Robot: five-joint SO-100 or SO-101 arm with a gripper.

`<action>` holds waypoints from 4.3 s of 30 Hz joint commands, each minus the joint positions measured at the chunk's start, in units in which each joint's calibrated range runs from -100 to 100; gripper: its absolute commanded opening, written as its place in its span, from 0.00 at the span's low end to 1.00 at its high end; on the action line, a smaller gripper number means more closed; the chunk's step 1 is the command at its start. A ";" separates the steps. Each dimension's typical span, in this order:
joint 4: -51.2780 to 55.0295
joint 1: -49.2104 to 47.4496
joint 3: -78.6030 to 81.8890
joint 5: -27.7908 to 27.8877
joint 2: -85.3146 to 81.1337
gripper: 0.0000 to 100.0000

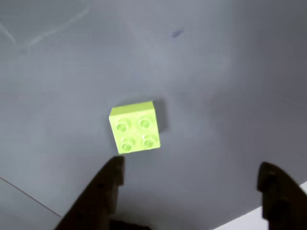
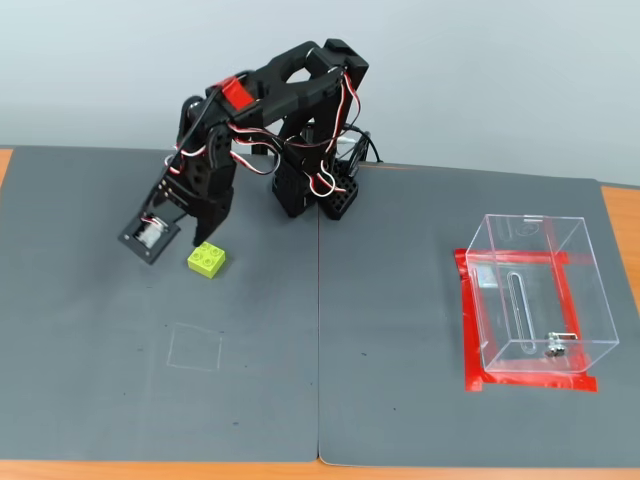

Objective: Pick the green lego block and place it into the transparent box

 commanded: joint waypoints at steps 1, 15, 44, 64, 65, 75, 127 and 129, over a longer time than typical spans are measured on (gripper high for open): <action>0.24 -0.23 3.07 0.03 -0.25 0.32; -1.33 -4.70 6.87 7.22 -1.94 0.32; -12.87 -1.42 14.02 14.20 0.77 0.32; -17.47 -1.20 15.55 14.52 7.30 0.32; -17.91 -1.20 16.01 14.52 7.30 0.32; -24.24 -1.35 21.79 14.47 7.05 0.32; -24.16 -30.74 19.99 6.08 -34.41 0.03; -24.16 -33.35 19.99 6.08 -35.26 0.03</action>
